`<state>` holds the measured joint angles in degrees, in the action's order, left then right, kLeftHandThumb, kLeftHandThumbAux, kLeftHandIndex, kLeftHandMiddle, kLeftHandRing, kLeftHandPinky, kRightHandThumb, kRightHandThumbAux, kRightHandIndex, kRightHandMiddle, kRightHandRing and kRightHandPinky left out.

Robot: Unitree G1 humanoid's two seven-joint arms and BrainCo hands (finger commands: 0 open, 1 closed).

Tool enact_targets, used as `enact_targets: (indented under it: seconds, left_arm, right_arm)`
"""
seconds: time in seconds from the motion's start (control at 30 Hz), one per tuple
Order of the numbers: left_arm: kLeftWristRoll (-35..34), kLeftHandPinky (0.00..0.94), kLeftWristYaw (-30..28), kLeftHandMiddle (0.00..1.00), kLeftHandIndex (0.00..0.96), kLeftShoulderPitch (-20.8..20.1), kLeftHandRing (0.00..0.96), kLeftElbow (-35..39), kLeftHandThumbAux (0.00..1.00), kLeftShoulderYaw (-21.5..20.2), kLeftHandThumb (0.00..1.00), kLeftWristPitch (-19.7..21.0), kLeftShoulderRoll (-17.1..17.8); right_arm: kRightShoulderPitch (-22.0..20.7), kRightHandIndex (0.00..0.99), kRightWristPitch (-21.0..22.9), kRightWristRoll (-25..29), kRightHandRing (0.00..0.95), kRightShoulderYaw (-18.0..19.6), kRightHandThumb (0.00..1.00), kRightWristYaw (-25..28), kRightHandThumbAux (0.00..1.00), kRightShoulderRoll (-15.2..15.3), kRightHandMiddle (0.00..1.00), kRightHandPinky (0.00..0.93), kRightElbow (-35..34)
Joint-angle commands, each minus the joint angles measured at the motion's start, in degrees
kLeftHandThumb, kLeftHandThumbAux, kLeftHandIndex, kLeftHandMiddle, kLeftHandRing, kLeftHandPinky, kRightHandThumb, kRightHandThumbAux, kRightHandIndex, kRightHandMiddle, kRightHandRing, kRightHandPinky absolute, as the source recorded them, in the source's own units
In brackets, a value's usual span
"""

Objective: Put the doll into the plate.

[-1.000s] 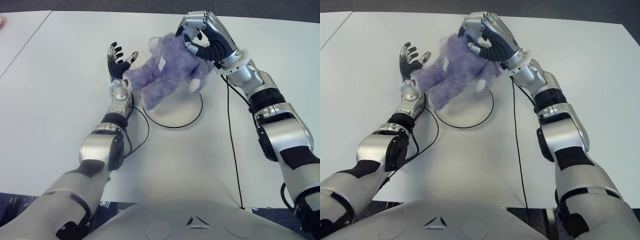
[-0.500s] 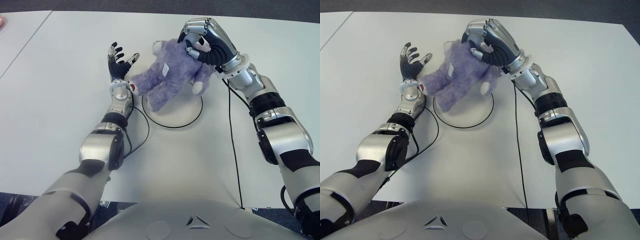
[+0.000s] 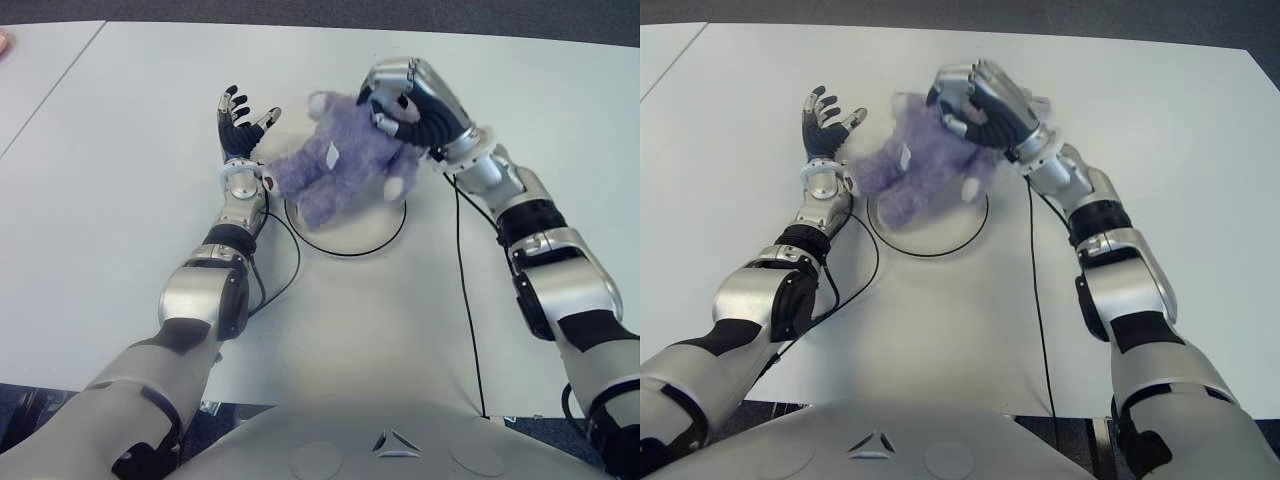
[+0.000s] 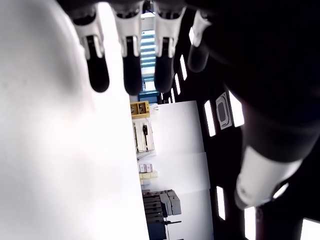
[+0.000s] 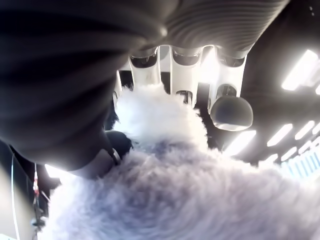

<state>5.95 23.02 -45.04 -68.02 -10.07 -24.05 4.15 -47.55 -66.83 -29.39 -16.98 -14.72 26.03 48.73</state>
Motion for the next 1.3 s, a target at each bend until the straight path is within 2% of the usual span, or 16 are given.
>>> enact_targets:
  seconds: [0.03, 0.6, 1.3]
  left_arm:
    - [0.6, 0.250, -2.6, 0.215, 0.145, 16.5, 0.224, -10.4, 0.764, 0.7, 0.000, 11.8, -4.9]
    - [0.9, 0.256, -2.9, 0.222, 0.145, 16.6, 0.232, -10.5, 0.755, 0.6, 0.000, 11.5, -4.9]
    - [1.0, 0.245, -2.8, 0.217, 0.149, 16.4, 0.224, -10.6, 0.756, 0.6, 0.000, 12.2, -5.0]
  right_arm:
    - [6.5, 0.439, -0.7, -1.9, 0.896, -0.8, 0.709, 2.7, 0.716, 2.0, 0.900, 0.894, -2.0]
    - [10.3, 0.439, 1.0, -6.6, 0.890, -0.8, 0.708, -0.1, 0.717, 3.0, 0.894, 0.886, -5.4]
    - [10.0, 0.438, -1.5, -8.3, 0.892, -1.7, 0.705, -2.6, 0.720, 1.9, 0.898, 0.890, -6.1]
